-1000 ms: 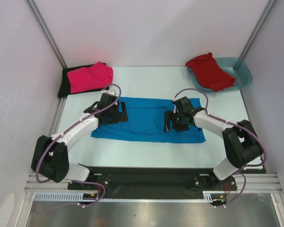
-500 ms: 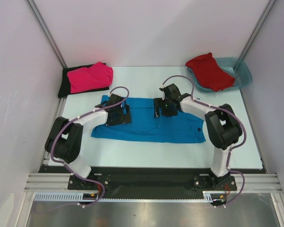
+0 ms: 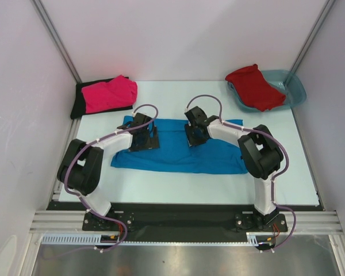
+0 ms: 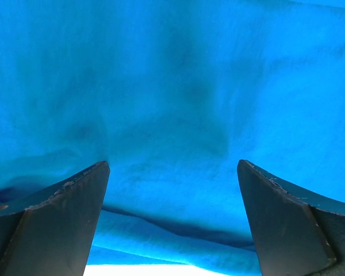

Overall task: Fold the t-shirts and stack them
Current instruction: Fold the tshirt

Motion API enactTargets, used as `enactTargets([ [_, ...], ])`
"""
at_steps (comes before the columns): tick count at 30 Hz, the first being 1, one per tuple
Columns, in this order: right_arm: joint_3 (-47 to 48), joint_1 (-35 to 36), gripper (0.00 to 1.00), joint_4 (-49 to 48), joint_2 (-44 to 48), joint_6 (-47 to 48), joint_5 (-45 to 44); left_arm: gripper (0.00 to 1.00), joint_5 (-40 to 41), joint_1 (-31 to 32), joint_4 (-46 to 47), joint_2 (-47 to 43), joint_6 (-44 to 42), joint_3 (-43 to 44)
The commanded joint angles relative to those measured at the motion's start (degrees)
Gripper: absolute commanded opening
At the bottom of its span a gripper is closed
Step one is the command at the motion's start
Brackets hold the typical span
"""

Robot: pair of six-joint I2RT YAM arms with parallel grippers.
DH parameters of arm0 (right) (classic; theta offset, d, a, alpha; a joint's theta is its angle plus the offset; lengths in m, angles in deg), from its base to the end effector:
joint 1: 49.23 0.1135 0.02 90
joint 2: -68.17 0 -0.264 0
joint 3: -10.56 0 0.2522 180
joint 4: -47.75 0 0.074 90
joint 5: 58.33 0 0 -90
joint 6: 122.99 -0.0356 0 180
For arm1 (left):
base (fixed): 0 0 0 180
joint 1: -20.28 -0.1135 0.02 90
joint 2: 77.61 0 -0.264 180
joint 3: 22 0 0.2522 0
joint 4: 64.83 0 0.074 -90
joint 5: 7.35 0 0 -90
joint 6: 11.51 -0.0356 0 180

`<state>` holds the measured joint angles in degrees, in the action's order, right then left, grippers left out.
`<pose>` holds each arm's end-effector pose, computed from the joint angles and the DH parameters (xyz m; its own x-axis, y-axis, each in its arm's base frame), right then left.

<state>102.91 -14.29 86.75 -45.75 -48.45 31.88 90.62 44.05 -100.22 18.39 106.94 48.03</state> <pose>0.3405 0.2380 0.1667 -0.8412 -0.2625 -0.4727 -0.3631 0.9221 0.1341 0.3010 -0.1272 0.1697 -0.8674 -0.1335 -0.4794 -0.0851 0.9890 -0.1213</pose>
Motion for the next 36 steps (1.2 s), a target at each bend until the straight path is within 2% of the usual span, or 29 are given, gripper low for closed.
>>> enactTargets([
  [1, 2.88, 1.01, 0.36, 3.15, -1.64, -0.18, -5.91, 1.0, 1.09, 0.14, 0.36, 0.67, -0.67, 1.83],
  [3, 3.15, 1.27, 0.31, 3.86, -1.82, 0.08, -7.23, 1.0, 1.17, 0.14, 0.36, 0.59, -0.67, 1.74],
  [4, 3.06, 1.27, 0.21, 3.86, -1.65, 0.0, -7.93, 1.0, 1.17, 0.14, 0.36, 0.59, -0.85, 1.65],
  [9, 2.89, 1.71, 0.0, 4.04, -1.12, 0.26, -9.61, 1.0, 1.09, 0.14, 0.36, 1.11, -0.76, 1.65],
  [14, 2.54, 1.63, 0.0, 2.54, 1.78, 1.05, -10.58, 1.0, 1.61, 0.14, 0.53, 1.64, -0.94, 1.91],
  [22, 2.54, -0.66, 0.0, 2.98, 5.03, -0.09, -17.25, 1.0, 5.74, -0.04, -1.4, 2.69, -1.2, 2.18],
  [26, 1.92, -1.1, 0.0, 2.28, 5.21, -0.53, -19.71, 1.0, 6.71, -0.74, -1.49, 2.69, -0.94, 2.0],
  [33, 2.45, -1.63, 0.0, 1.04, 2.66, 0.17, -18.93, 1.0, 8.73, -1.71, -2.28, 2.87, -1.37, 2.18],
  [35, 3.41, -1.71, 0.06, 1.66, 1.09, 0.35, -18.32, 1.0, 10.13, -1.97, -3.15, 2.78, -1.72, 2.26],
  [36, 3.76, -1.8, 0.21, 1.92, 0.64, 1.04, -17.7, 1.0, 12.57, -1.97, -3.51, 2.87, -2.08, 2.44],
])
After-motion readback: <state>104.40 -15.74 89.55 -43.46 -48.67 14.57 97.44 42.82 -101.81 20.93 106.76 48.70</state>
